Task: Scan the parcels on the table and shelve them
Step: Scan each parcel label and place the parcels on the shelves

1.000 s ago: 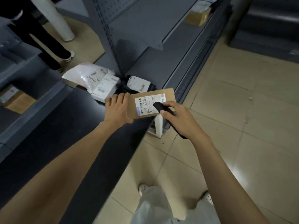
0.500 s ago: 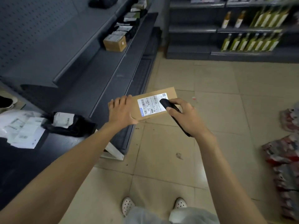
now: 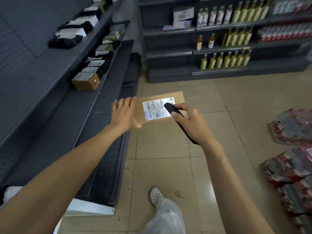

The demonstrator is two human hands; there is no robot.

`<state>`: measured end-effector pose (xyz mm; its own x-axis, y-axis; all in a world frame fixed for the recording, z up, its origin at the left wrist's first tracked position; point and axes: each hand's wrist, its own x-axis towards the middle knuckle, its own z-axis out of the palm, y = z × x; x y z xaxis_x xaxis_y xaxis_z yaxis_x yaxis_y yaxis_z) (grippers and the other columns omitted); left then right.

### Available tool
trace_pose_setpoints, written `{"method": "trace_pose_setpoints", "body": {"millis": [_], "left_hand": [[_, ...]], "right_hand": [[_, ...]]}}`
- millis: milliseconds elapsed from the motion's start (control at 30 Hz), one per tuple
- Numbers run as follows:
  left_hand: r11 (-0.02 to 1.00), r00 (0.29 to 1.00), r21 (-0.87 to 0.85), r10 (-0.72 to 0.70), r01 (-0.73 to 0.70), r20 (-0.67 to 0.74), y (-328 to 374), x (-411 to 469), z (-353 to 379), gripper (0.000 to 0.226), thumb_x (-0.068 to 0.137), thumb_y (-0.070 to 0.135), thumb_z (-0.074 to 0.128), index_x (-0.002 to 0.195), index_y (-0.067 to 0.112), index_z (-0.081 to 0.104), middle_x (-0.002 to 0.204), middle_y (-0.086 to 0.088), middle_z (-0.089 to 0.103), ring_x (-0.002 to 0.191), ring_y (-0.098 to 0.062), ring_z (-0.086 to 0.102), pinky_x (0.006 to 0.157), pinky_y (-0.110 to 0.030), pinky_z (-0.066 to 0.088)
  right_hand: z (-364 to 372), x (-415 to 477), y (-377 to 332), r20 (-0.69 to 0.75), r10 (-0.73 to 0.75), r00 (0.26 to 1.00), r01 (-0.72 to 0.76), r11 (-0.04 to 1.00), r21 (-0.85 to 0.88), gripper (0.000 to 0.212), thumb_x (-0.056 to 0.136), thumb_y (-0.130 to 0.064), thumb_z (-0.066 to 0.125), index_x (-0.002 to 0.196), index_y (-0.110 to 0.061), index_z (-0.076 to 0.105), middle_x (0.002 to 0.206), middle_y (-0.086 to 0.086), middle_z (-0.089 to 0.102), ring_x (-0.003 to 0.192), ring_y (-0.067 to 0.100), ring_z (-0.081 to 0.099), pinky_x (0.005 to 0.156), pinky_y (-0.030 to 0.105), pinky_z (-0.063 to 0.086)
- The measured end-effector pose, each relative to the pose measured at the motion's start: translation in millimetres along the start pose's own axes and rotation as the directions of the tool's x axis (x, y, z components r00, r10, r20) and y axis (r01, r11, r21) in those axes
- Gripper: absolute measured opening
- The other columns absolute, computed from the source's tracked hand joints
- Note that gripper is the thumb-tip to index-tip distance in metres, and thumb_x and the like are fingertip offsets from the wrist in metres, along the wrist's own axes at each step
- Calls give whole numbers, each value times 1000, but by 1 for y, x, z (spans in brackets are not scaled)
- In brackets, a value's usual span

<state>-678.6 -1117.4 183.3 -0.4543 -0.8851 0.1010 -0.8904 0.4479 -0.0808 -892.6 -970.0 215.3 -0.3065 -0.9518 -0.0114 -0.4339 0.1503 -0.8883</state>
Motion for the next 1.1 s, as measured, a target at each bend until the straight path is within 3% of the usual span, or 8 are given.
{"method": "trace_pose_setpoints", "body": {"millis": [167, 367, 500, 667, 867, 1100], "left_hand": [[999, 994, 33, 14, -11, -108, -50, 121, -34, 123, 53, 55, 87, 150, 15, 23, 147, -6, 38, 135, -30, 34, 118, -50, 19], [999, 969, 36, 8, 1, -247, -120, 245, -80, 123, 53, 57, 86, 150, 15, 24, 146, -7, 38, 136, -30, 33, 116, -49, 20], [995, 955, 73, -50, 75, -294, -174, 288, -102, 123, 52, 60, 85, 149, 14, 27, 145, -8, 40, 133, -32, 35, 114, -51, 23], [967, 920, 111, -179, 230, -348, -262, 303, -111, 119, 52, 56, 85, 148, 10, 31, 141, -12, 45, 129, -34, 40, 109, -50, 27], [851, 828, 96, -468, 517, -310, -364, 286, -103, 121, 53, 65, 84, 148, 11, 31, 143, -13, 44, 130, -37, 41, 110, -55, 29], [573, 582, 108, -786, 812, -209, -402, 273, -95, 121, 58, 73, 76, 150, 11, 26, 146, -13, 40, 131, -37, 38, 108, -54, 29]], "right_hand": [[8, 109, -49, -47, -73, 996, 73, 997, -2, 39, 95, -40, 60, 133, -29, 59, 120, -8, 62, 106, 21, 61, 89, 47, 54], [24, 239, -115, -61, -208, 976, 207, 978, -28, 37, 96, -39, 60, 132, -28, 58, 121, -5, 65, 105, 16, 61, 93, 41, 53], [48, 306, -152, -25, -291, 956, 289, 956, -50, 37, 96, -39, 59, 131, -28, 59, 115, -11, 60, 111, 17, 57, 101, 46, 46], [108, 391, -190, 113, -383, 917, 382, 924, 28, 39, 94, -42, 61, 132, -30, 60, 126, -6, 63, 116, 19, 58, 101, 45, 47], [205, 490, -232, 367, -497, 786, 472, 867, 161, 44, 95, -43, 62, 136, -28, 58, 135, -4, 59, 125, 16, 54, 107, 40, 43], [286, 579, -274, 632, -582, 511, 515, 797, 317, 40, 97, -34, 62, 134, -21, 60, 131, -3, 62, 122, 15, 55, 105, 36, 43]]}}
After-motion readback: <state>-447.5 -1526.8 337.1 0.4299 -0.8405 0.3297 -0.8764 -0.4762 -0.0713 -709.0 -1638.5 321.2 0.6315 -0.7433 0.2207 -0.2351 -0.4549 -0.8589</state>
